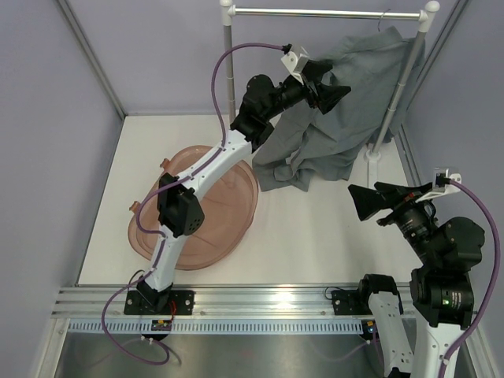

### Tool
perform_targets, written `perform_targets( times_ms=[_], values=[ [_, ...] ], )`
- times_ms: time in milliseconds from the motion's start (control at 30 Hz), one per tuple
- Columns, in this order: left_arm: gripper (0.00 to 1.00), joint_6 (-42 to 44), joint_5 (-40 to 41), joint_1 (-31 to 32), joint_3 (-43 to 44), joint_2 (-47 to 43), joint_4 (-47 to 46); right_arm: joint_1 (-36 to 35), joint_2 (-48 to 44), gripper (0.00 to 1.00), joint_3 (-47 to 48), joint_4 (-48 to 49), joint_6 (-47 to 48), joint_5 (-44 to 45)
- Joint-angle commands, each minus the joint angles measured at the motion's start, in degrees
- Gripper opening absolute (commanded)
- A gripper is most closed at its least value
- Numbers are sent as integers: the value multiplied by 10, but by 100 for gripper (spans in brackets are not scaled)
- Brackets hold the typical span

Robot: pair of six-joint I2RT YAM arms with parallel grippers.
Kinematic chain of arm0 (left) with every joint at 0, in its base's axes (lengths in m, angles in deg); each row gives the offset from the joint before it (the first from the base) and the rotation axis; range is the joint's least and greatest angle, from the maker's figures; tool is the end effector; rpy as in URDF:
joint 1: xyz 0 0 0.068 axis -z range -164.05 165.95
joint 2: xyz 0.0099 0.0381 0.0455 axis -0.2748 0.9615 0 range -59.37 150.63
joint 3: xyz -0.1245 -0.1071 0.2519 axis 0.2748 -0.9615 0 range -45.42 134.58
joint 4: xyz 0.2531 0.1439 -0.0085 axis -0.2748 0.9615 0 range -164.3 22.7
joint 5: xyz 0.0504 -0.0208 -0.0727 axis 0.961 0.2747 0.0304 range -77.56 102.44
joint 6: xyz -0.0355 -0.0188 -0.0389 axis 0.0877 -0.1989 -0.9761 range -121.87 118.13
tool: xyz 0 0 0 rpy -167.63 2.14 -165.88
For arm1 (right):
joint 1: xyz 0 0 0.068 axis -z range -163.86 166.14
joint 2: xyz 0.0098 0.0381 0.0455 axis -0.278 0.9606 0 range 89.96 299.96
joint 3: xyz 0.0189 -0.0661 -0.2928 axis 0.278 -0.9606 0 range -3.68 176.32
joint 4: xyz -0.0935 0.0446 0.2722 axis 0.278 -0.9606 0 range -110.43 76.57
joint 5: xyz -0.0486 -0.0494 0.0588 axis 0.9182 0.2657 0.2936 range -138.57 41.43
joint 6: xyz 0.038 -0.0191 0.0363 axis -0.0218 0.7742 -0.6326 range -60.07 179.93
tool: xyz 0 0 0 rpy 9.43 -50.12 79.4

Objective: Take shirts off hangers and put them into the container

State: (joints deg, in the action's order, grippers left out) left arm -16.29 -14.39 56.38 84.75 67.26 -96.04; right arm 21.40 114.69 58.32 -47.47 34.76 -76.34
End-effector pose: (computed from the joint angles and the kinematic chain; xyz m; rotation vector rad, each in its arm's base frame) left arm 0.4189 -0.3796 0.4717 0.6938 1.0433 -1.1003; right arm 0.0472 0.0137 0.4573 0.0151 1.5555 0.6417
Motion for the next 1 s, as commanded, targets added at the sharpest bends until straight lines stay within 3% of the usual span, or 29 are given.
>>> perform_targets(
  times_ms=[0,100,167,200,233,333,467,533,767,967],
  values=[
    [95,-10,67,3,33,17,-70,1,-6,99,29,-8,13,-16],
    [86,-18,65,2,49,27,-70,1,-6,99,39,-16,22,-14],
    [95,-1,72,4,15,4,-69,1,-9,99,37,-16,24,-13],
    [99,7,77,5,-14,-13,-81,1,-8,99,36,-16,23,-12],
    [99,16,78,7,-79,-50,-121,1,-7,99,34,-14,23,-12],
    [99,34,57,9,-142,-98,-149,1,-5,99,26,-6,21,-18],
    [99,84,45,17,-291,-216,-207,1,-9,99,15,6,14,-27],
    [99,102,44,19,-316,-238,-216,1,-9,100,13,10,13,-33],
    [99,176,59,19,-327,-248,-207,1,-17,99,14,7,9,-35],
    [99,249,91,19,-223,-170,-151,1,-12,99,22,6,8,-36]
  ],
)
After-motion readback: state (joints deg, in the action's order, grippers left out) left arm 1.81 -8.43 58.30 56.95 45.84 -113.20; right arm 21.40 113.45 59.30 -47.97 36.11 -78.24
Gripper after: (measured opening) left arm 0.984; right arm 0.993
